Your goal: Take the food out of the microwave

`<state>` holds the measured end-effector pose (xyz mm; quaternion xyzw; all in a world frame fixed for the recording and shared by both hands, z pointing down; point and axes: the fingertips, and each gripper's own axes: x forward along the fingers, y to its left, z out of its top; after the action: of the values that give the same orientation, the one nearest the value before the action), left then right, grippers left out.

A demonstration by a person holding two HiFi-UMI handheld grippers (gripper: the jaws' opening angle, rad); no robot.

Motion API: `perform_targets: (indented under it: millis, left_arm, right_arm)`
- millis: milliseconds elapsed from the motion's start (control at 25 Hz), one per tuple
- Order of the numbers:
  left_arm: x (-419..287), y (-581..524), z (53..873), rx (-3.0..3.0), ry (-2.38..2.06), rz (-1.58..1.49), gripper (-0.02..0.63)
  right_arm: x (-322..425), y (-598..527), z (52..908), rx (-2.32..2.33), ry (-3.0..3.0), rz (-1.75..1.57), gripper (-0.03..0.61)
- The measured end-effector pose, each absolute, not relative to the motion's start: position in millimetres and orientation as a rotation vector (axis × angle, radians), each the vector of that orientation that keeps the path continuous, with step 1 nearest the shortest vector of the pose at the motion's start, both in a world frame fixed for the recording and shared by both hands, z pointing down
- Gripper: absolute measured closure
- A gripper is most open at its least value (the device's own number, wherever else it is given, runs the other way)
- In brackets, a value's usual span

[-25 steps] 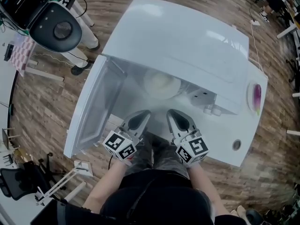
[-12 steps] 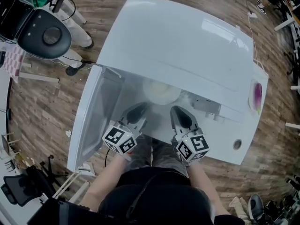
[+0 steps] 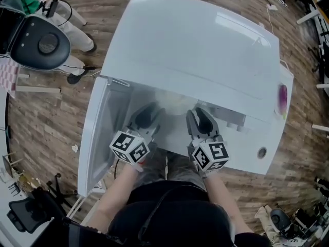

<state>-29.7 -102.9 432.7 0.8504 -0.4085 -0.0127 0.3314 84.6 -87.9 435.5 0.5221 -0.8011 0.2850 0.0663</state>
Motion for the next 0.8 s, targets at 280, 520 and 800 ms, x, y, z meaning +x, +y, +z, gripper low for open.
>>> perform_targets:
  millis: [280, 520, 800]
  left_arm:
    - [-31.4, -107.6, 438.3, 2.199, -1.066, -0.013, 0.430]
    - [-28.2, -111.7, 443.6, 2.173, -1.096, 0.043, 0.381]
    - [-22.9, -115.0, 445.2, 2.216, -1.100, 0.233, 0.353]
  right_arm:
    - [88.6, -95.6, 438.2, 1.615, -2.371, 0.850, 0.436]
    - [91.7, -98.7, 440.9, 1.626, -2.337, 0.813, 0.436]
    - [93.4, -108.2, 441.0, 1.643, -2.304, 0.753, 0.436]
